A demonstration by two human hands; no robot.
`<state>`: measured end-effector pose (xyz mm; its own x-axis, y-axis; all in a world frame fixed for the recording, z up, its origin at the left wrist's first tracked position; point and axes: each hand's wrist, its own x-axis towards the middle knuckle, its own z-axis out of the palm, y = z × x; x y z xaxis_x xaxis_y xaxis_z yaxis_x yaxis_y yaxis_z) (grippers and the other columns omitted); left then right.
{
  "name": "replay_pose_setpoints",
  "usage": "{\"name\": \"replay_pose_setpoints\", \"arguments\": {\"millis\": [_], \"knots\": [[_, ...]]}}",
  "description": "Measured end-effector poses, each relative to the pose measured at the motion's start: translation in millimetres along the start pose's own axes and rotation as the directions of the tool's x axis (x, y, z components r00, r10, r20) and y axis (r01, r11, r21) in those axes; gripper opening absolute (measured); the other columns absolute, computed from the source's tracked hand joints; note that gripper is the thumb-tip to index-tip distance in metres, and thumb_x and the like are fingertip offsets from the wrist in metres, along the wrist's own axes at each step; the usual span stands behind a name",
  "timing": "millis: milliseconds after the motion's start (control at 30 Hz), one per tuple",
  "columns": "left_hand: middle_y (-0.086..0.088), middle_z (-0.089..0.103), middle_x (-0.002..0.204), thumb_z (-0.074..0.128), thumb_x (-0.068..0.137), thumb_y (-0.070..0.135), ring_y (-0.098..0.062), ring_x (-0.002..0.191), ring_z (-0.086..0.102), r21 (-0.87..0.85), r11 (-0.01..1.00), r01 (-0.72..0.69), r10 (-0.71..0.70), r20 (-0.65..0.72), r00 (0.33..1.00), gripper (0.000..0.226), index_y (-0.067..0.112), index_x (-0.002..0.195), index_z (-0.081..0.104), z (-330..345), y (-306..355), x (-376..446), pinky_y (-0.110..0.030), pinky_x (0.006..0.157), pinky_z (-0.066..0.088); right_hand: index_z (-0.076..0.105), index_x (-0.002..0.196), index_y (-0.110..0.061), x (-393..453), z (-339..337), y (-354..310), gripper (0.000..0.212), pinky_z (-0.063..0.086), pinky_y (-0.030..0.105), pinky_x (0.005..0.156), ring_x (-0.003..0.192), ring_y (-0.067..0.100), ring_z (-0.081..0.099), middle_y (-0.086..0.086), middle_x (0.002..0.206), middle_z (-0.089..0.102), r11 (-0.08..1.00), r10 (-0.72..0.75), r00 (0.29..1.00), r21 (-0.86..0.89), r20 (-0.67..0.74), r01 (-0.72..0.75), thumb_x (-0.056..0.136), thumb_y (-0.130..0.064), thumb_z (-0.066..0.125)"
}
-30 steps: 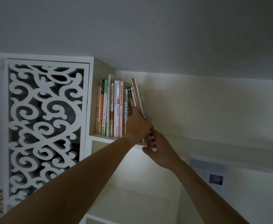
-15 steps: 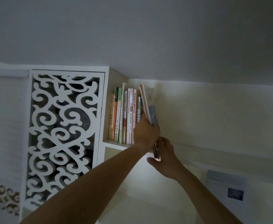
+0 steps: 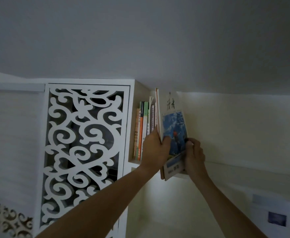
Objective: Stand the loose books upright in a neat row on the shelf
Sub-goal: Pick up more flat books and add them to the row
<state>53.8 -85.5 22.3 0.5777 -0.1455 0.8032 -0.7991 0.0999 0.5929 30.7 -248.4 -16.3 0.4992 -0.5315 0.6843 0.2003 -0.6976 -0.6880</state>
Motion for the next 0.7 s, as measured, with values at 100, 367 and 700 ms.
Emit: {"name": "replay_pose_setpoints", "arguments": {"millis": [100,367,700], "knots": [[0.013,0.068,0.113,0.058,0.104,0.021,-0.001,0.098,0.071,-0.046,0.999,0.003,-0.001,0.046,0.999,0.03,0.017,0.133,0.057,-25,-8,5,-0.022,0.073,0.063,0.051,0.107,-0.045,3,10,6,0.059,0.057,0.056,0.086,0.1,0.032,0.065,0.007,0.11,0.064,0.998,0.011,0.997,-0.068,-0.08,-0.016,0.085,-0.088,0.018],[0.0,0.072,0.108,0.052,0.097,0.034,-0.013,0.091,0.073,0.173,0.984,-0.041,0.048,-0.036,0.998,0.04,0.012,0.131,0.058,-75,-31,1,-0.029,0.069,0.064,0.057,0.13,-0.006,-9,30,-9,0.039,0.052,0.054,0.078,0.099,0.048,0.058,0.027,0.124,0.058,0.983,0.061,0.992,-0.165,-0.108,-0.078,0.097,-0.026,0.06],[0.0,0.071,0.104,0.05,0.101,0.028,-0.015,0.077,0.072,0.523,0.852,0.015,0.087,-0.171,0.981,0.054,0.023,0.153,0.036,-111,-23,-9,-0.037,0.057,0.062,0.018,0.158,-0.018,-33,70,-43,0.095,0.037,0.063,0.108,0.137,0.043,0.036,0.02,0.154,0.029,0.936,-0.197,0.942,-0.337,-0.271,0.099,0.085,-0.049,0.07]]}}
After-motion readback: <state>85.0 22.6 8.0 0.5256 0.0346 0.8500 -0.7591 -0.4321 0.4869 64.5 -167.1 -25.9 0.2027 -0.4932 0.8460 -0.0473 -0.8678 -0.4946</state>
